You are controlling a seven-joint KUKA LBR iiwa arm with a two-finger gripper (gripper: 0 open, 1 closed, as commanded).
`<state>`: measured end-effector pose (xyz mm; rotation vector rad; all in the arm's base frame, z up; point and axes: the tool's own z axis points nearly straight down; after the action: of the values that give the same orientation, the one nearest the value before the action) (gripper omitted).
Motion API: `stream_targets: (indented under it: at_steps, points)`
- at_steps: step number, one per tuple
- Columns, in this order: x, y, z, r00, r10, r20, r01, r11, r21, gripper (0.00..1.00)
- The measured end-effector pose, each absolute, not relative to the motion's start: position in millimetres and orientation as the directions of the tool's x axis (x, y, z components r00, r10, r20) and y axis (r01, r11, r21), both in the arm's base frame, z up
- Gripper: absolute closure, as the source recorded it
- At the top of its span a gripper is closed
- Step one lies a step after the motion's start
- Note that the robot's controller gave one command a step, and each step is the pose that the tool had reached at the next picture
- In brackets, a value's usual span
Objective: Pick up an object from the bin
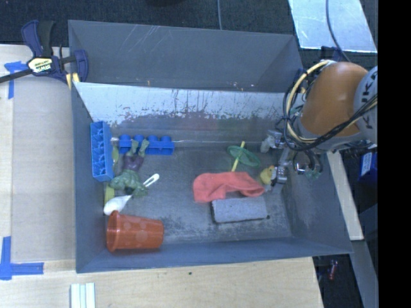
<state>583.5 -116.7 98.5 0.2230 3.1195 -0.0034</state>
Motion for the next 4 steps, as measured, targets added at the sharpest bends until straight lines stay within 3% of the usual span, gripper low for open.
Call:
stream_targets:
  at_steps: [1,2,3,4]
  points:
    - [559.5,-63,84,-0.996,0.094,-0.009,0.094,0.996,-0.001,0.00]
    - [542.2,-56,70,-0.985,0.171,-0.007,0.171,0.985,-0.001,0.00]
    - [563.7,-2,71,-0.990,0.139,-0.014,0.139,0.990,0.000,0.00]
    - [594.7,11,74,-0.996,0.089,-0.012,0.089,0.996,-0.003,0.00]
